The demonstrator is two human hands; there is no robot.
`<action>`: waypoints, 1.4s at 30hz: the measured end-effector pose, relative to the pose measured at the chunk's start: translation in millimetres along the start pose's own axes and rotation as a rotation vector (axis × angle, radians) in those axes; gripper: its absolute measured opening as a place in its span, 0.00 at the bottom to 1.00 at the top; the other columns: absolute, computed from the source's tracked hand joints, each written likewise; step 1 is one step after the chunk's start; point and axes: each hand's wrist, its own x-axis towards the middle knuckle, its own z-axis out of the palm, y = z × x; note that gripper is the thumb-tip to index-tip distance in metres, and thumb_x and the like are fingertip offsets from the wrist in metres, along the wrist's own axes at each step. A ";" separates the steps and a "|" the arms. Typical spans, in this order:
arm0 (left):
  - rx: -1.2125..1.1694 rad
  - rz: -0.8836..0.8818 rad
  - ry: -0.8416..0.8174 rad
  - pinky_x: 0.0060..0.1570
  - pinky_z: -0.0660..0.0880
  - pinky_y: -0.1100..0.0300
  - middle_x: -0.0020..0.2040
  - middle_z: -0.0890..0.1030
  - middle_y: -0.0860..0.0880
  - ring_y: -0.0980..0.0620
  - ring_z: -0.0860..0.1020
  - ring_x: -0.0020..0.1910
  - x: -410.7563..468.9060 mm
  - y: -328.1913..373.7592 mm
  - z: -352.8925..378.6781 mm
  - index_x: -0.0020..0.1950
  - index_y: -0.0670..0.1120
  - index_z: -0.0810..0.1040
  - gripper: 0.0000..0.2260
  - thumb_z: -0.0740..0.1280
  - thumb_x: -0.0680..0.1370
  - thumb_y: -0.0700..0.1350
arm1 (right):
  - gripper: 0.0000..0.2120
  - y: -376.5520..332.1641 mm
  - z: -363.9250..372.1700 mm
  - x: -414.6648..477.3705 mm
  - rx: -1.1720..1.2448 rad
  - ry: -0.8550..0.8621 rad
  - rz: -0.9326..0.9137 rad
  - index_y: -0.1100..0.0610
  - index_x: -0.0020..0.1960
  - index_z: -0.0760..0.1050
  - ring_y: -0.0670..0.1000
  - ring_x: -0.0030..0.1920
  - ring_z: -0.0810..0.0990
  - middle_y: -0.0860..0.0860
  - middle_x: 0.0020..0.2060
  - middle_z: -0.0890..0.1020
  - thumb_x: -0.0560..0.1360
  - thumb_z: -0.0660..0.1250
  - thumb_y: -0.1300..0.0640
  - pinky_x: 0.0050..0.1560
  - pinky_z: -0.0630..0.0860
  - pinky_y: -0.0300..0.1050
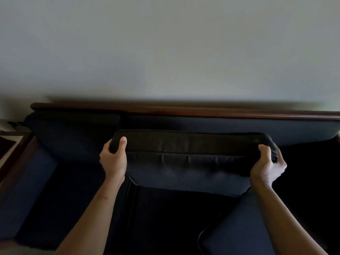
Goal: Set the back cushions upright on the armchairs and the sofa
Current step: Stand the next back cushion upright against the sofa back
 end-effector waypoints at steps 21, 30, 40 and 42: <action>0.240 0.060 0.024 0.41 0.72 0.70 0.55 0.82 0.49 0.56 0.81 0.47 216.7 -73.4 99.7 0.71 0.45 0.79 0.16 0.68 0.85 0.47 | 0.21 134.8 211.4 63.7 -0.029 -0.057 0.062 0.59 0.58 0.85 0.36 0.39 0.79 0.44 0.41 0.84 0.70 0.67 0.52 0.47 0.76 0.36; 0.565 0.194 -0.063 0.63 0.78 0.44 0.74 0.69 0.38 0.38 0.77 0.66 223.8 -105.5 119.4 0.80 0.38 0.64 0.22 0.57 0.89 0.49 | 0.18 173.5 221.6 71.1 -0.175 -0.038 -0.041 0.59 0.64 0.79 0.35 0.45 0.76 0.52 0.56 0.75 0.78 0.65 0.52 0.49 0.67 0.24; 0.846 0.196 -0.109 0.78 0.64 0.38 0.85 0.57 0.35 0.32 0.57 0.83 173.9 -78.2 107.3 0.86 0.39 0.56 0.26 0.52 0.90 0.50 | 0.38 139.8 179.2 70.3 -0.692 -0.279 -0.120 0.56 0.83 0.57 0.63 0.73 0.71 0.57 0.79 0.64 0.82 0.58 0.33 0.66 0.70 0.59; 0.836 0.260 -0.170 0.82 0.56 0.38 0.87 0.54 0.38 0.35 0.49 0.86 146.9 -72.0 108.0 0.85 0.42 0.61 0.25 0.54 0.90 0.50 | 0.39 128.3 157.3 61.9 -0.710 -0.366 -0.143 0.54 0.84 0.54 0.61 0.78 0.66 0.55 0.82 0.59 0.83 0.56 0.33 0.71 0.67 0.60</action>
